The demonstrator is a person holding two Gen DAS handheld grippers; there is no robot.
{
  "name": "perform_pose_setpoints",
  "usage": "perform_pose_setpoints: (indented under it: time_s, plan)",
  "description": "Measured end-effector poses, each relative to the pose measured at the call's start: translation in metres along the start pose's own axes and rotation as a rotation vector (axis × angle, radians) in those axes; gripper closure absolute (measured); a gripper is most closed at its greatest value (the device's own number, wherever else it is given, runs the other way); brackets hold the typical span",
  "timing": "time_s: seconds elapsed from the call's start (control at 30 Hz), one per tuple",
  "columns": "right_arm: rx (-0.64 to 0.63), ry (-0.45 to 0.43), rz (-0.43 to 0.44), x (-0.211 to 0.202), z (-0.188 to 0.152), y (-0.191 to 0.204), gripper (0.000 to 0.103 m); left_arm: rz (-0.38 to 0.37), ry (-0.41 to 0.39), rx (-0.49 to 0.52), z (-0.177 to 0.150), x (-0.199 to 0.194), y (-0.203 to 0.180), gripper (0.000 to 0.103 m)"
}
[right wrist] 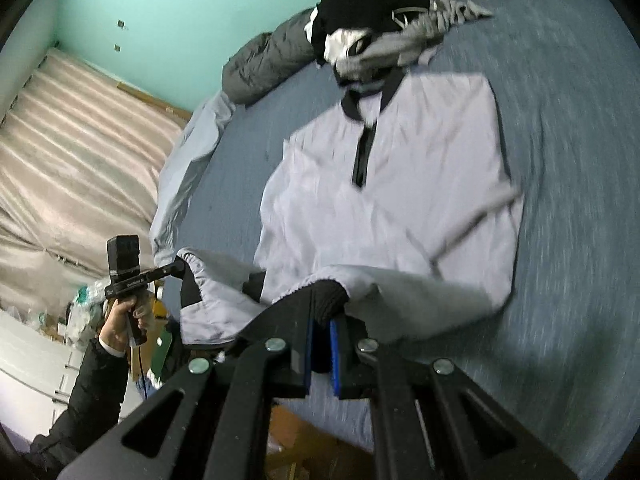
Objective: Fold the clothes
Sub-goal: 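Lift the hem with both grippers and fold it toward the collar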
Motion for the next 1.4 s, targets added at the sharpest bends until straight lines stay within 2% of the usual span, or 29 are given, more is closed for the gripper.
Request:
perform_pose_setpoints:
  time_s: [0.13,0.3,0.53,0.77,0.9,1.13,1.17,1.2,1.27,1.3,1.33,1.4]
  plan:
    - [0.015,-0.031,-0.024,0.0,0.052,-0.01,0.097,0.024,-0.015,-0.025,0.057,0.012,0.016,0.095]
    - [0.036,-0.067,-0.069,0.009,0.125,-0.032,0.097,0.06,-0.015,-0.056,0.121,0.046,0.044,0.095]
    - [0.072,-0.069,-0.159,0.047,0.209,-0.078,0.097,0.087,0.006,-0.137,0.195,0.108,0.098,0.095]
    - [0.116,-0.053,-0.227,0.098,0.268,-0.13,0.097,0.118,0.044,-0.204,0.227,0.171,0.143,0.095]
    - [0.155,-0.03,-0.276,0.123,0.284,-0.159,0.097,0.114,0.027,-0.22,0.239,0.185,0.156,0.095]
    - [0.181,-0.111,-0.283,0.129,0.315,-0.176,0.095,0.103,-0.028,-0.248,0.257,0.19,0.162,0.093]
    - [0.183,-0.125,-0.287,0.129,0.318,-0.177,0.094,0.093,-0.041,-0.251,0.258,0.189,0.162,0.085]
    - [0.19,-0.134,-0.29,0.129,0.32,-0.178,0.093,0.08,-0.071,-0.262,0.259,0.184,0.162,0.063]
    - [0.187,-0.148,-0.297,0.13,0.322,-0.178,0.091,0.047,-0.128,-0.285,0.261,0.174,0.165,0.039]
    - [0.177,-0.165,-0.285,0.128,0.322,-0.175,0.089,0.026,-0.147,-0.297,0.262,0.169,0.166,0.039]
    - [0.172,-0.176,-0.267,0.127,0.321,-0.174,0.084,0.025,-0.158,-0.301,0.262,0.166,0.168,0.039]
    - [0.177,-0.198,-0.244,0.122,0.319,-0.173,0.065,0.065,-0.166,-0.271,0.26,0.16,0.167,0.039]
Point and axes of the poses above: each gripper's, at about its wrist camera, not at the fingertips, and x roughly the way its jaws point, y to its left, z to its top, the point moved 5 cm from there along x, roughly the way its jaws point, and after that the axes turned 5 degrees about y, right-handed, at the moved point
